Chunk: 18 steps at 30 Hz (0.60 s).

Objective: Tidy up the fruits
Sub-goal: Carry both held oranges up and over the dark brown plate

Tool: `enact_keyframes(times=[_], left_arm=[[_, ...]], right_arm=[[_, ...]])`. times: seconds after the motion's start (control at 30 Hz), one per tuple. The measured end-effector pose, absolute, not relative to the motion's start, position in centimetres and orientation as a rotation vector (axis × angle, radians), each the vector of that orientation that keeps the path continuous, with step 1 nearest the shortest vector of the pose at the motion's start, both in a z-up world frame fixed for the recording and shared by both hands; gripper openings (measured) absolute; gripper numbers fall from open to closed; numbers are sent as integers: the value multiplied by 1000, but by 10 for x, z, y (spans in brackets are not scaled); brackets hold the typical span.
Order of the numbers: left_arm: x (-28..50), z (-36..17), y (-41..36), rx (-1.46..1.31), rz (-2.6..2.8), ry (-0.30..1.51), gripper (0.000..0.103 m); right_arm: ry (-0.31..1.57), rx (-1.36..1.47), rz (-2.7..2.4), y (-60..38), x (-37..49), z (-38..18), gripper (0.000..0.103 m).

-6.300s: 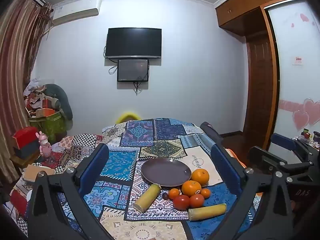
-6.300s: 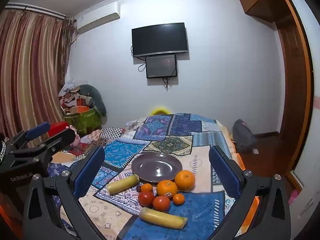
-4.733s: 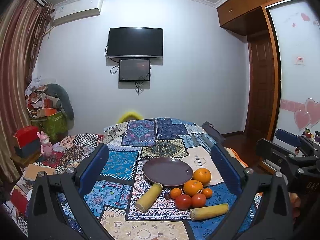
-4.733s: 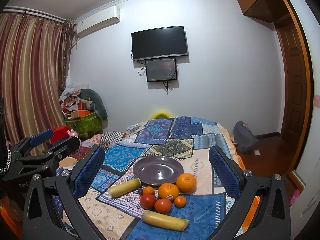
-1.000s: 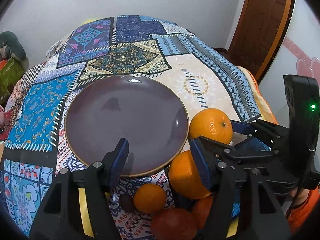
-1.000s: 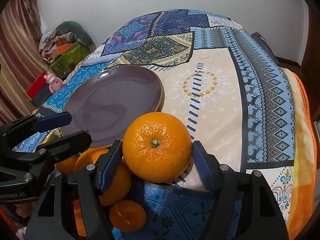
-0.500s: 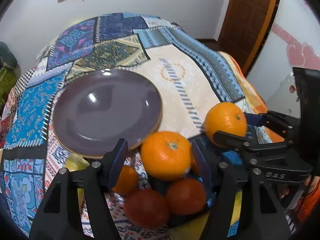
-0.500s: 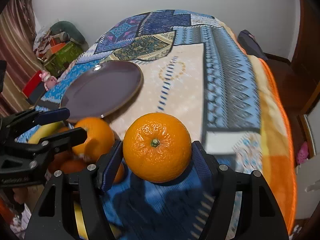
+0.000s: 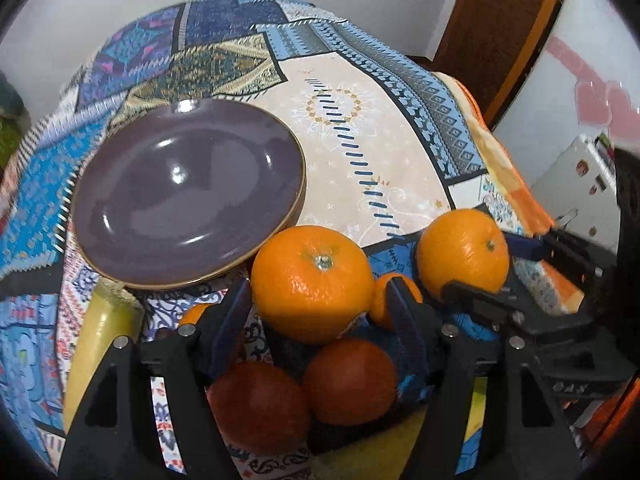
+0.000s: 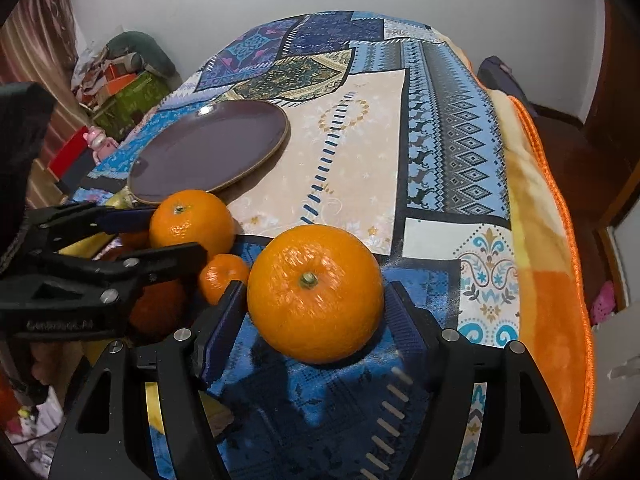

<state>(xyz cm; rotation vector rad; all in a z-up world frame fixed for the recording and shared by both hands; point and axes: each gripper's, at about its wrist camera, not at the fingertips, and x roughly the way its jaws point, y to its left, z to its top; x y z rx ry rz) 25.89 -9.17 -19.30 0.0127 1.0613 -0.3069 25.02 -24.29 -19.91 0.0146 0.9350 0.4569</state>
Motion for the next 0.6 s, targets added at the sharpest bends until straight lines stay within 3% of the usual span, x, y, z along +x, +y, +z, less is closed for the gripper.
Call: enact_keyframes(times=[0.37,0.6], left_arm=[[269,-198,-95,-6,-313,1055,71],[267,-197,-90,14,-331,1059,64]], right_arm=[[966,63,463,-240,252,-215,69],[955,98,457,-245,249,-213,66]])
